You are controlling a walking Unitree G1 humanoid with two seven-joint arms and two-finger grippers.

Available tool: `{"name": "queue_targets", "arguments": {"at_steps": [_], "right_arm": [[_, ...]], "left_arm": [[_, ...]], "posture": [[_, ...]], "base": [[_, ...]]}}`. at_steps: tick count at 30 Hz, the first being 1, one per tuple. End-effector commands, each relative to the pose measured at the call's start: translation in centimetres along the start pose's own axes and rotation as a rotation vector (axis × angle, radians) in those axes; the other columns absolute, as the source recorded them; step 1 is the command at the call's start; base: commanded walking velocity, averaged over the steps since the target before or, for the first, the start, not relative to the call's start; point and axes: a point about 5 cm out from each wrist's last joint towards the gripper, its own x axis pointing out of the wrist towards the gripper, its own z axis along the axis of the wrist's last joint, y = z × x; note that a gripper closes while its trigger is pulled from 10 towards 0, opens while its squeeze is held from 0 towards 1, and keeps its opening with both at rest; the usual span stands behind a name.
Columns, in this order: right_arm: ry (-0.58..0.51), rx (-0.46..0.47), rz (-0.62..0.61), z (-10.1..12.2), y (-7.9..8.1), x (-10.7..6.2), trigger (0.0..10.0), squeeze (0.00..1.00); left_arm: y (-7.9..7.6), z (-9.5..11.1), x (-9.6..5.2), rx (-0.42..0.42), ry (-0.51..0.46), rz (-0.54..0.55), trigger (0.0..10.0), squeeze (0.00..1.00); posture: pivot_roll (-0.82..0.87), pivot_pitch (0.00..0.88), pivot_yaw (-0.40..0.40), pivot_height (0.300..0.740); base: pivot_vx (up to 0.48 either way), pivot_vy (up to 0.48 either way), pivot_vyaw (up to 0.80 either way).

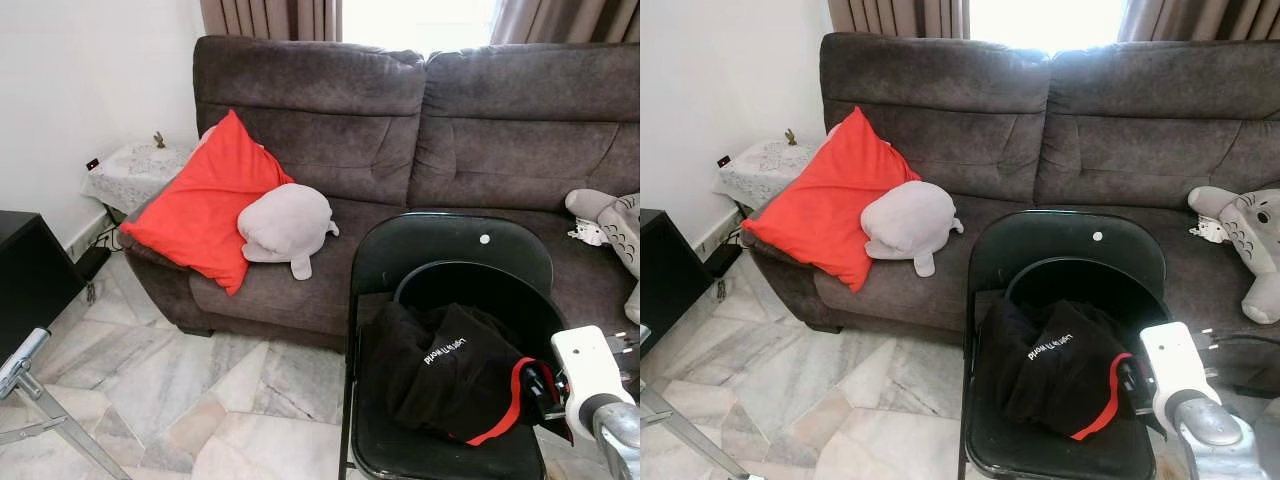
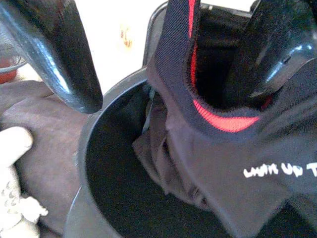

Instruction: Hang hanger

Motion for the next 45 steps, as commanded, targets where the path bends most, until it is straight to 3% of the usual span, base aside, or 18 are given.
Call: {"name": "queue_targets", "arguments": {"at_steps": [1, 17, 18, 19, 20, 21, 45], "right_arm": [[-0.009, -0.003, 0.009, 0.3, -0.2, 0.2, 10.0, 0.00], [-0.063, 0.032, 0.064, 1.9, 0.4, 1.8, 10.0, 0.00], [-0.066, 0.030, 0.073, 1.9, 0.5, 1.9, 9.1, 0.00], [-0.071, 0.030, 0.085, 2.0, 0.7, 2.0, 3.5, 0.00], [-0.071, 0.030, 0.085, 2.0, 0.7, 2.0, 3.5, 0.00], [-0.073, 0.032, 0.092, 2.1, 1.0, 2.1, 0.0, 0.00], [-0.013, 0.032, 0.040, 0.7, 2.2, 3.1, 0.0, 0.00]], "left_arm": [[0.3, -0.5, -0.1, 0.023, 0.033, 0.009, 10.0, 0.00], [0.4, -0.6, -0.1, 0.031, 0.037, 0.012, 10.0, 0.00], [0.4, -0.6, -0.1, 0.032, 0.038, 0.012, 10.0, 0.00], [0.4, -0.6, -0.1, 0.032, 0.038, 0.013, 10.0, 0.00], [0.4, -0.6, -0.1, 0.032, 0.038, 0.013, 10.0, 0.00], [0.4, -0.6, -0.1, 0.031, 0.038, 0.013, 10.0, 0.00], [0.3, -0.7, -0.1, 0.025, 0.037, 0.015, 10.0, 0.00]], "posture": [[-0.03, 0.000, 0.061, 0.740], [-0.02, 0.000, 0.063, 0.740], [-0.02, 0.000, 0.061, 0.740], [-0.02, 0.000, 0.062, 0.740], [-0.02, 0.000, 0.062, 0.740], [-0.02, 0.000, 0.062, 0.740], [0.00, 0.000, 0.059, 0.740]], "base": [[0.000, 0.000, 0.00], [0.000, 0.000, 0.00], [0.000, 0.000, 0.00], [0.000, 0.000, 0.00], [0.000, 0.000, 0.00], [0.000, 0.000, 0.00], [0.000, 0.000, 0.00]]}}
